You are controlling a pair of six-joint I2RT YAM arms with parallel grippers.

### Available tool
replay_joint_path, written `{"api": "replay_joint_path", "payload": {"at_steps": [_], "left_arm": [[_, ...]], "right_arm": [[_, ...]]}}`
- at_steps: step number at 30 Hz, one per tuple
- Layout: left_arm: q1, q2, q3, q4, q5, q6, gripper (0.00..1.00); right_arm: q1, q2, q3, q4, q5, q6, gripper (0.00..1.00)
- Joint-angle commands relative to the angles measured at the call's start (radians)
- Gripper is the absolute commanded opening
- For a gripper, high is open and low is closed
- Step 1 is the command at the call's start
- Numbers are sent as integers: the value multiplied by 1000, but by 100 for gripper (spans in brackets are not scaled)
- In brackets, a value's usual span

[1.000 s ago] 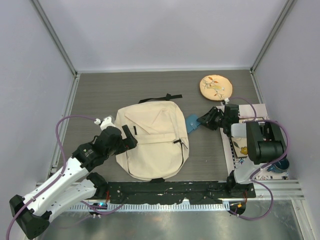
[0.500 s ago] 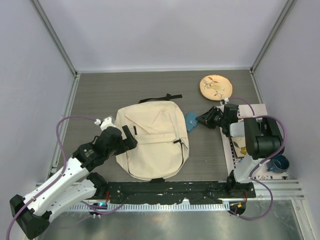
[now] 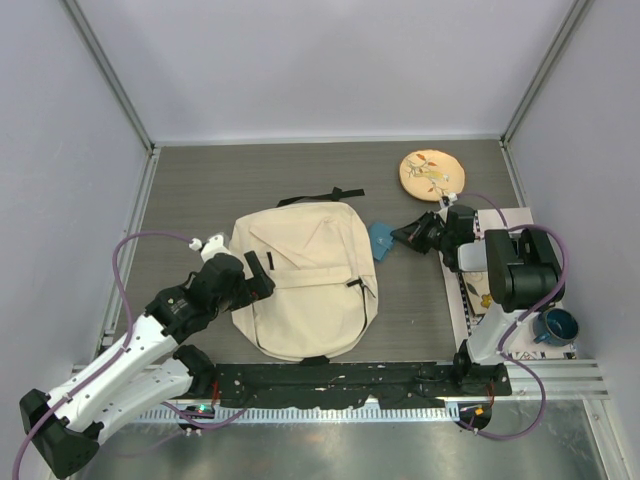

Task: Pack the student bag
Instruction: Pick up the personal item from the center of the board.

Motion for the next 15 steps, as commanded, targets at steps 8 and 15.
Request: {"api": "replay_joint_path", "payload": {"at_steps": [8, 15], "left_arm": [[4, -45, 58, 22, 3, 17, 100], [4, -68, 126, 97, 37, 63, 100]], "right_arm": [[-35, -261, -16, -60, 74, -11, 1], [-74, -560, 48, -356, 95, -106, 1]]}}
